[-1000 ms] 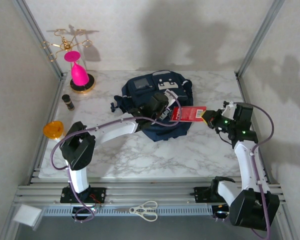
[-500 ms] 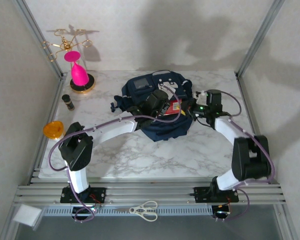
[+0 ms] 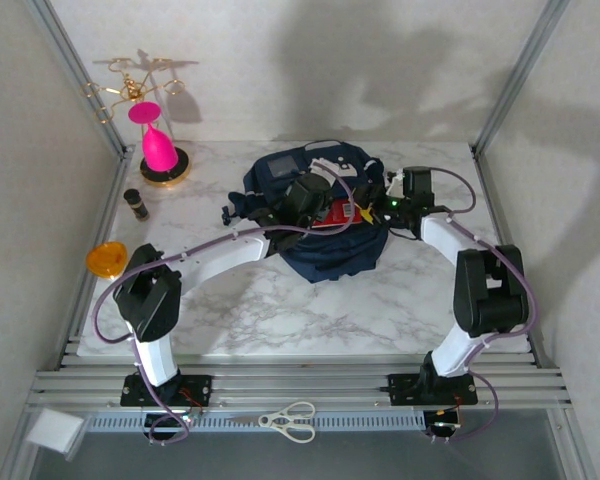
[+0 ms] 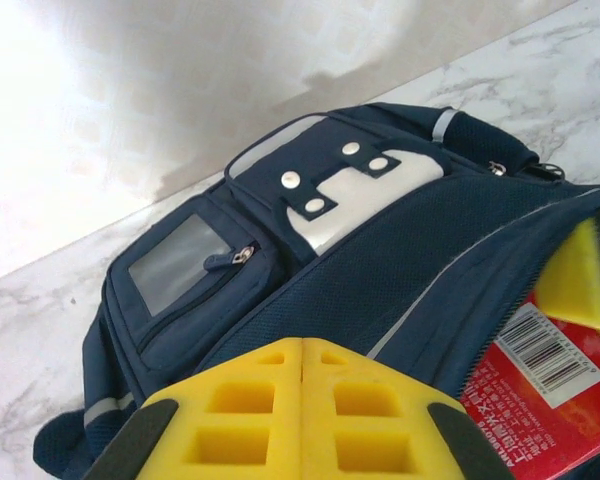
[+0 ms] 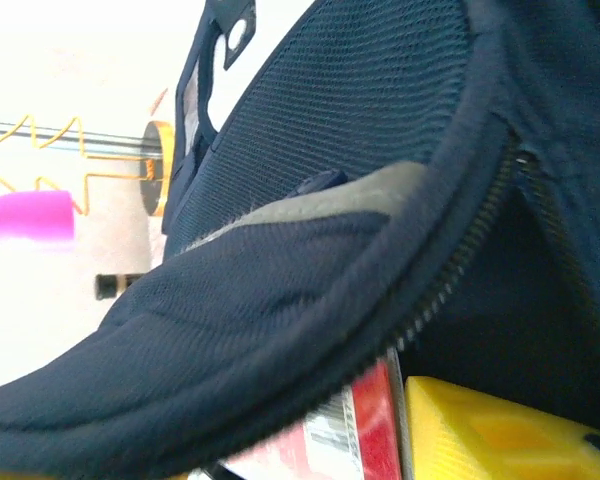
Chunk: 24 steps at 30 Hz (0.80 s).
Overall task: Pack the student bag
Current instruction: Place the loose stationery in the student bag.
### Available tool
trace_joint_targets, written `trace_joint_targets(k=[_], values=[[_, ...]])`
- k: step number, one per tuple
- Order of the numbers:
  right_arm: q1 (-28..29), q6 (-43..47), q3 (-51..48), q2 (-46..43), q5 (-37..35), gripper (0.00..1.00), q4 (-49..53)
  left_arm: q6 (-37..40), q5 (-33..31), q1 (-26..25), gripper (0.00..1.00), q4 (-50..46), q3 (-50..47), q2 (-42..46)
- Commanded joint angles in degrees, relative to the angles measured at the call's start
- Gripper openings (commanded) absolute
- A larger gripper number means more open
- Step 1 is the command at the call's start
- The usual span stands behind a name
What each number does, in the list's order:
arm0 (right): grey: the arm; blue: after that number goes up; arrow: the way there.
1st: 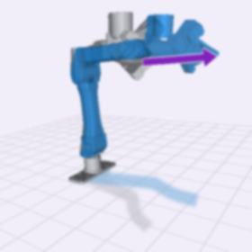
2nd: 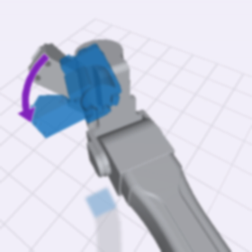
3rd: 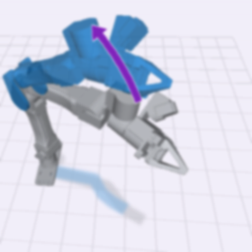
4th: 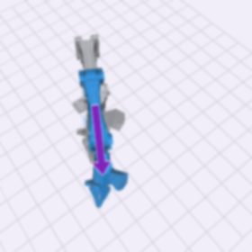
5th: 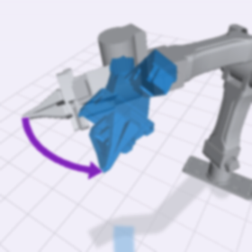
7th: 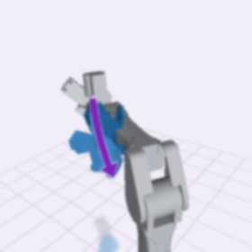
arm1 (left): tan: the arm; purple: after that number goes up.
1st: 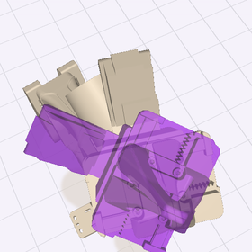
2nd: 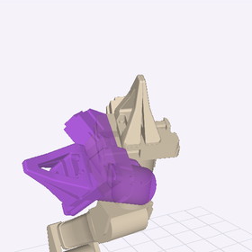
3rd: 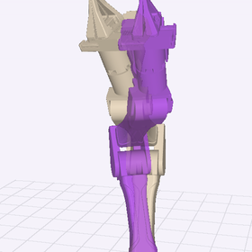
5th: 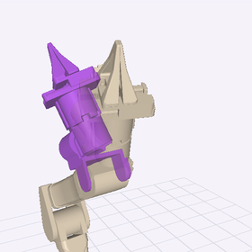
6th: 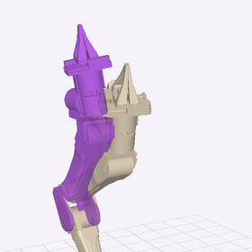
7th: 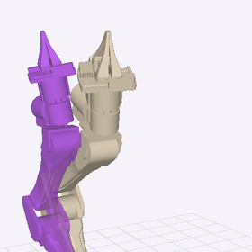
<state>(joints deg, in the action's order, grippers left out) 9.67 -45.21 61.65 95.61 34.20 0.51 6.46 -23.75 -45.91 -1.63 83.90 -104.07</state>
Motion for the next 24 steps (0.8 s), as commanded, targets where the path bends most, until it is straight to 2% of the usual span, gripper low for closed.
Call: trace_joint_targets(k=[1, 4, 7, 9, 13, 19, 24], values=[[-0.02, 3.19, -0.85, -5.46, -8.29, 0.55, 6.08, -6.37, 1.66, 0.73, 0.0, -2.67, -2.0, 3.65], [1.06, 2.98, -3.05, -6.52, -8.16, 0.51, 8.41, -10.56, 3.5, 1.38, 0.0, -3.51, -3.96, 5.86], [2.57, 3.35, -5.2, -8.63, -11.14, 0.47, 9.99, -14.1, 5.13, 2.29, 0.0, -4.57, -5.89, 8.08], [4.3, 2.3, -7.3, -9.47, -11.77, 0.39, 8.34, -15.27, 7.04, 3.05, 0.0, -4.14, -7.88, 10.13], [7.83, 0.65, -7.04, -6.43, -12.62, 0.3, 6.34, -16.78, 9.45, 4.19, 0.0, -2.28, -10.84, 12.31], [8.97, -0.11, -3.41, -3.84, -18.22, 0.17, 0.92, -17.5, 8.77, 4.58, 0.0, -3.55, -10.8, 12.68], [9.05, -1.99, -2.97, -2.23, -18.29, 0.11, -10.58, -21.17, 10.15, 5.52, 0.0, -4.0, -10.67, 12.76]])
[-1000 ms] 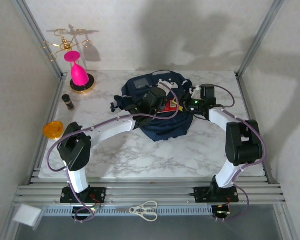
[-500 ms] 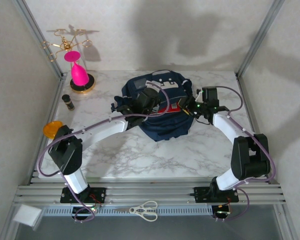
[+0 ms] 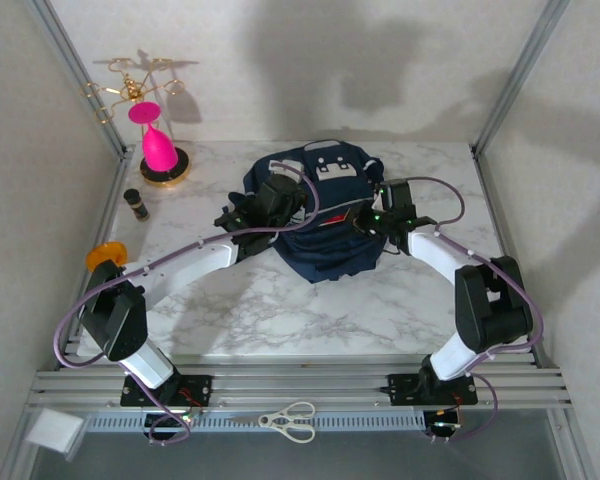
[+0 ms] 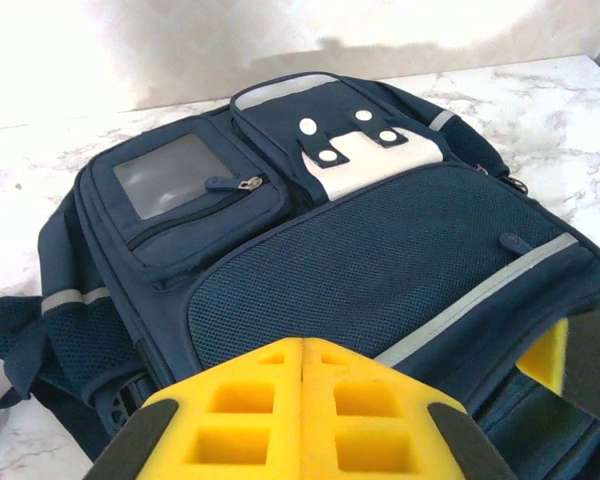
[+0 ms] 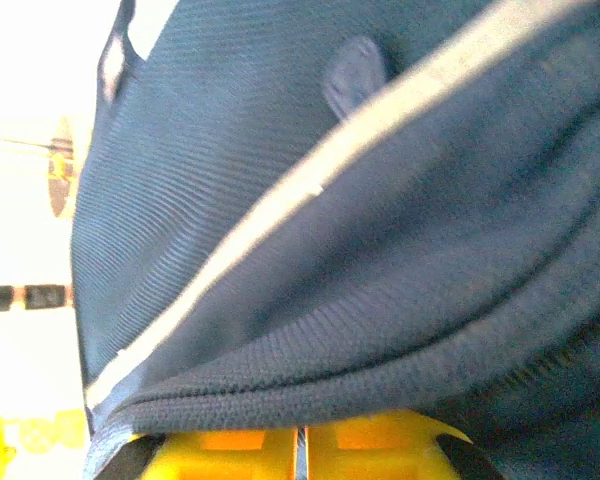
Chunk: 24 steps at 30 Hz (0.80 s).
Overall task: Pack the student bag
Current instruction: Place the loose stationery in the student bag.
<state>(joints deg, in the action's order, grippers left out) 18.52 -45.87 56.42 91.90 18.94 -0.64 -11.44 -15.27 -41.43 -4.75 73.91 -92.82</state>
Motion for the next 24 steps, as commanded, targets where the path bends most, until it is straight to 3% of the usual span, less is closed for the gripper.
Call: trace_joint_targets(k=[1, 6, 10, 16, 20, 24], values=[[0.24, -1.46, 2.61, 2.09, -2.47, 0.11, -10.85, -4.08, 2.35, 1.3, 0.0, -0.84, -0.91, 1.72], [0.21, -2.86, 0.37, 4.1, -5.9, 0.13, -17.7, -8.45, 4.75, 2.48, 0.0, -1.57, -1.9, 2.21], [0.45, -3.33, -0.79, 6.35, -3.21, 0.13, -21.09, -10.97, 7.44, 2.67, 0.0, -1.66, -2.9, 2.6], [4.05, 2.49, 0.22, 0.31, -11.08, 0.21, -5.22, -12.9, 8.67, 2.76, 0.0, -1.19, -6.5, 4.63], [5.25, 4.95, -2.77, -0.59, -10.26, 0.24, -1.62, -14.19, 7.62, 3.3, 0.0, -0.52, -8.27, 5.44], [7.16, 5.86, -3.76, -0.84, -14.24, 0.26, 2.55, -16.28, 8.64, 5.15, 0.0, -1.4, -8.53, 5.03]])
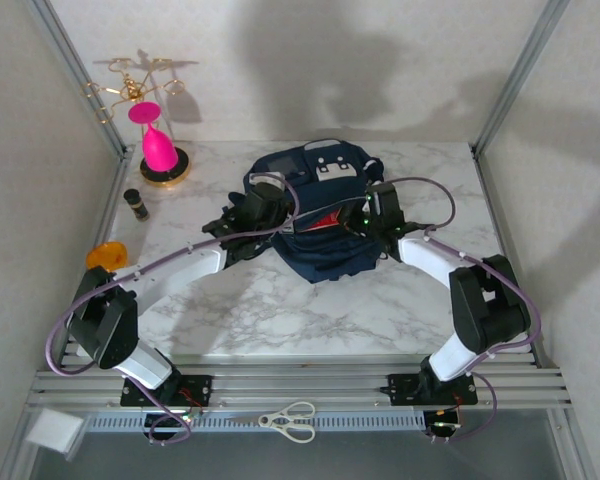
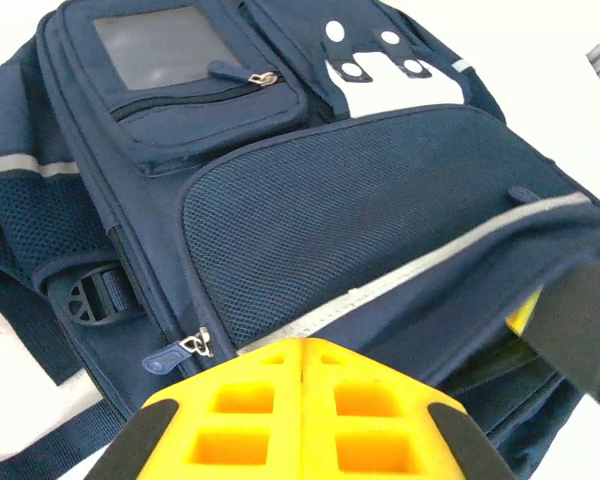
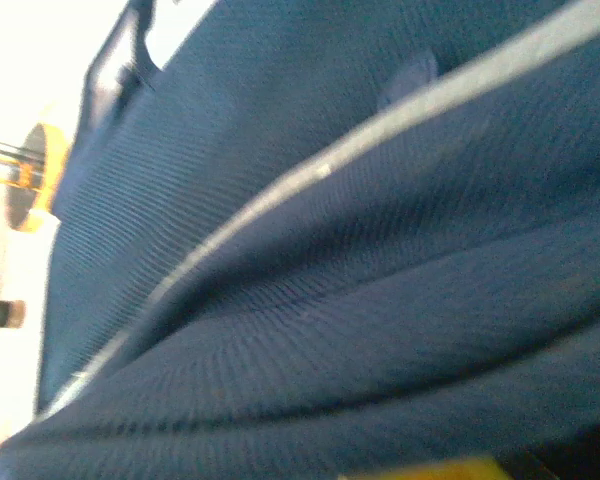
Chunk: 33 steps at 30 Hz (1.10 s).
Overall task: Pack the student bag
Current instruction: Place the loose stationery in the student bag.
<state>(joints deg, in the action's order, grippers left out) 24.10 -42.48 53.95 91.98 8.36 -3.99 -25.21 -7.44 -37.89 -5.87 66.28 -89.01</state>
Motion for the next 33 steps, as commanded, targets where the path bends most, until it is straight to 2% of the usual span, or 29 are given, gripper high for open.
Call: trace_joint_targets(k=[1, 6, 10, 15, 19, 22, 25, 29, 33], values=[[1.79, 2.58, -1.5, -0.78, -5.4, 0.27, 5.92, -2.94, 1.7, 2.08, 0.0, 0.39, -1.41, 1.49], [1.86, 3.47, 1.9, 3.71, -8.19, 0.27, 1.41, -4.57, 3.78, 3.6, 0.02, 1.83, -2.26, 1.84], [1.84, 3.97, 3.05, 5.21, -10.2, 0.3, -7.57, -5.5, 4.76, 4.23, 0.02, 2.15, -2.37, 1.35], [1.85, 7.5, 3.29, 4.32, -6.74, 0.29, -13.75, -6.76, 5.24, 5.16, 0.06, 2.62, -2.47, 1.3], [1.84, 10.95, -0.1, -0.97, -3.35, 0.3, -13.27, -8.6, 6.33, 6.54, 0.08, 4.2, -2.97, 1.39], [1.84, 10.31, -0.81, -2.87, -4.21, 0.31, -5.33, -9.56, 7.84, 7.43, 0.11, 4.59, -3.07, 1.51], [3.41, 9.7, -5.13, -3.98, -2.01, 0.3, -5.72, -9.85, 8.19, 7.65, 0.13, 5.8, -4.28, 2.55], [5.42, 10.57, -5.69, -2.7, -3.6, 0.28, -4.88, -9.94, 8.14, 7.92, 0.16, 5.49, -5.26, 3.1], [7.17, 12.77, -1.67, 1.43, -6.11, 0.28, -3.24, -10.3, 7.9, 8.05, 0.16, 5.7, -6.45, 4.16]])
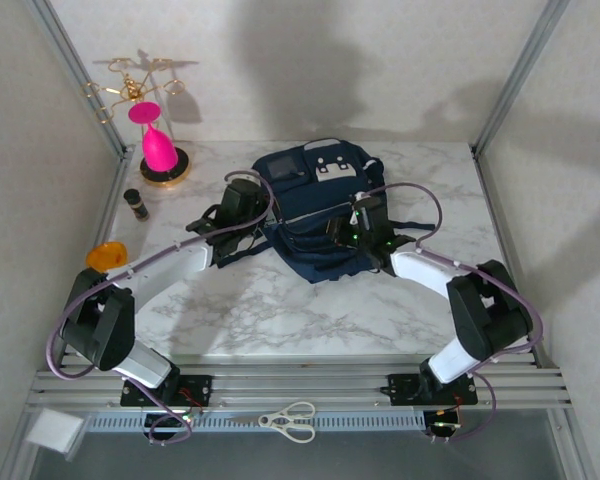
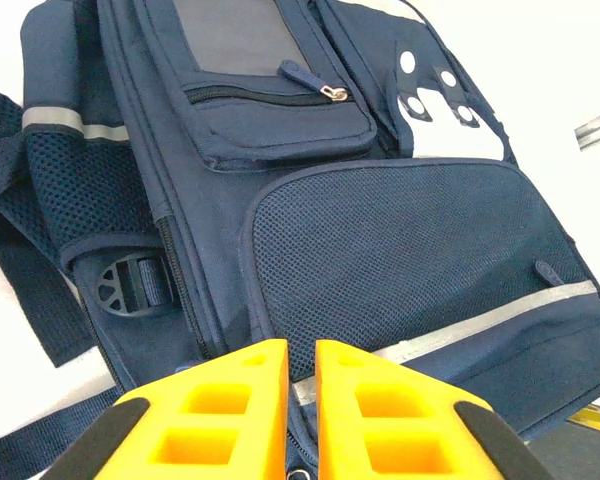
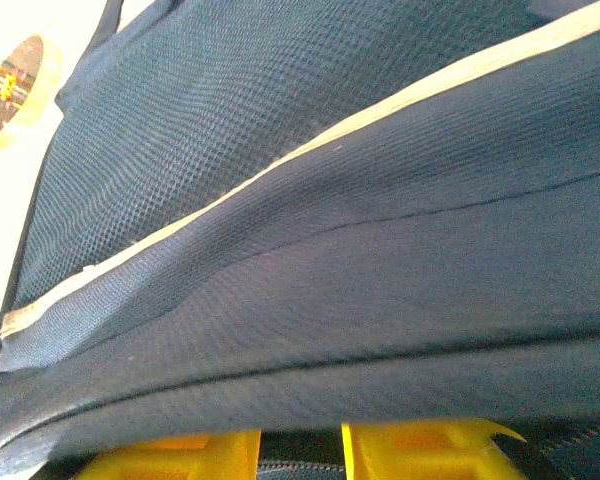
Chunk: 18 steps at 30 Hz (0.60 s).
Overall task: Pack the student bag
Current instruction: Place the loose stationery in the student bag.
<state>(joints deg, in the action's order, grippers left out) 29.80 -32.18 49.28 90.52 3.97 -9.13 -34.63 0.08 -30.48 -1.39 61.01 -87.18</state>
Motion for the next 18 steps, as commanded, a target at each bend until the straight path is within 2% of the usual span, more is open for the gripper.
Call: trace_joint_targets(k=[1, 6, 10, 13, 18], values=[[1.66, 2.88, 4.2, 3.89, -3.12, 0.27, 2.25, -1.04, 0.23, 0.68, 0.16, 1.38, -1.4, 2.45], [1.58, 3.71, 8.03, 8.26, -8.24, 0.24, -4.3, -3.41, 1.3, 1.01, 0.18, 2.65, -2.39, 2.04], [1.58, 5.09, 11.83, 11.19, -9.26, 0.22, -5.32, -5.53, 3.19, 2.53, 0.23, 3.18, -2.06, 1.09], [2.41, 5.64, 7.97, 6.27, -8.89, 0.24, -5.83, -6.63, 5.0, 4.07, 0.26, 3.78, -2.44, 1.25], [4.23, 5.81, 2.03, -2.67, -5.79, 0.28, 1.79, -7.55, 7.51, 5.14, 0.3, 5.56, -3.27, 1.7]])
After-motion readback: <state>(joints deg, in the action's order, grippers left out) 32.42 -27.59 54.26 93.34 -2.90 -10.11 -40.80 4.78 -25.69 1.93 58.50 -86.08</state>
